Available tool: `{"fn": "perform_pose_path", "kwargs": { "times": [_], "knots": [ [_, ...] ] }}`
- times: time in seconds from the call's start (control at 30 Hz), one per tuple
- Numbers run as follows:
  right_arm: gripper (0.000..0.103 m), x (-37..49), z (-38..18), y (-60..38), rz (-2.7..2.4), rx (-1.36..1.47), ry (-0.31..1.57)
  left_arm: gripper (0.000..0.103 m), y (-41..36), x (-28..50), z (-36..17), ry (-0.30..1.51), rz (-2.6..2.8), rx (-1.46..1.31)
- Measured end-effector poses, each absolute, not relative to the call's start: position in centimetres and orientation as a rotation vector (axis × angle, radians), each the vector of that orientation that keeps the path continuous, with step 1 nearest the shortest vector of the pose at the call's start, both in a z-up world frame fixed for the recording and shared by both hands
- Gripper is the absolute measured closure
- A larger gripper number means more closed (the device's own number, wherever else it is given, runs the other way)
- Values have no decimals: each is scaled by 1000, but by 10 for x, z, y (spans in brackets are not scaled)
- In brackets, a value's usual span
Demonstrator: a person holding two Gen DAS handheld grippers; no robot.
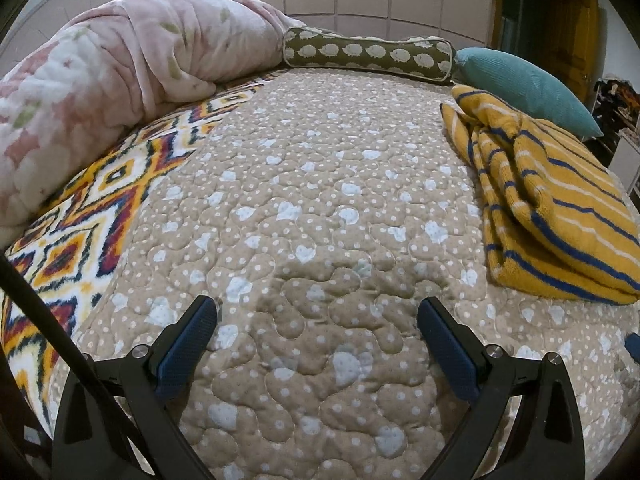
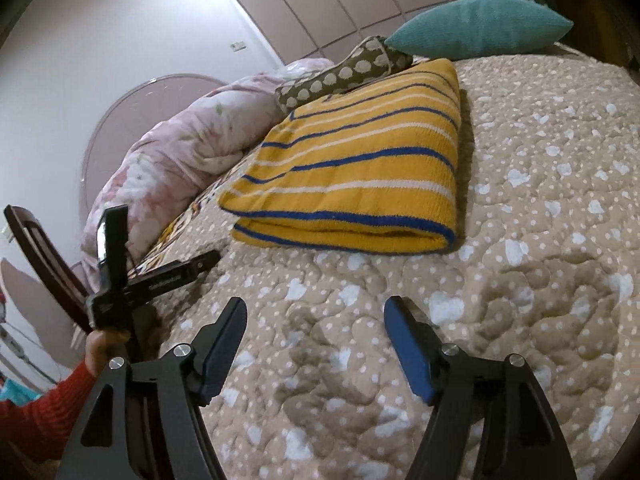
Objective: Fold small clothes
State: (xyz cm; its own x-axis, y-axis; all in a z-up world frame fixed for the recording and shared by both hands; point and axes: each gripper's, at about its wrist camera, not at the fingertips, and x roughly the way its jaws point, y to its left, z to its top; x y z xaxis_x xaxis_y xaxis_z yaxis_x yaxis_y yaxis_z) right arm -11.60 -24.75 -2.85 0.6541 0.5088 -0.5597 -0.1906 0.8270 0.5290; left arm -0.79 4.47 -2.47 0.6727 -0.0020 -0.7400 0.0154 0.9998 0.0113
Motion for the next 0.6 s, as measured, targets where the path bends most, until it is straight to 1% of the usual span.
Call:
{"fn": "perform_pose_path", "kwargs": {
  "times": [0.07, 0.1, 0.2, 0.23, 0.27, 0.3, 0.33, 0.37, 0.47, 0.6],
  "knots": [
    [28, -115, -20, -253, 417, 479, 812, 3, 45, -8, -24, 832, -10, 16],
    [28, -114, -11, -258, 398, 485, 806, 3, 45, -8, -25, 832, -11, 17],
    [32, -112, 20, -272, 323, 472, 703, 3, 45, -8, -25, 832, -12, 18],
    [37, -104, 33, -275, 310, 470, 673, 3, 45, -8, -24, 831, -11, 18],
    [45, -98, 40, -276, 307, 468, 661, 3, 45, -8, -24, 831, -11, 18],
    [49, -87, 48, -274, 309, 459, 657, 3, 45, -8, -24, 831, -11, 18],
    [59, -75, 54, -269, 312, 441, 659, 3, 45, -8, -24, 831, -12, 17],
    [66, -63, 58, -262, 307, 415, 664, 3, 45, -8, -24, 831, -12, 17],
    [69, -13, 62, -230, 309, 331, 712, 3, 45, -9, -24, 828, -9, 19],
    [69, 50, 51, -193, 295, 250, 787, 3, 45, -9, -23, 821, -2, 22]
  ]
}}
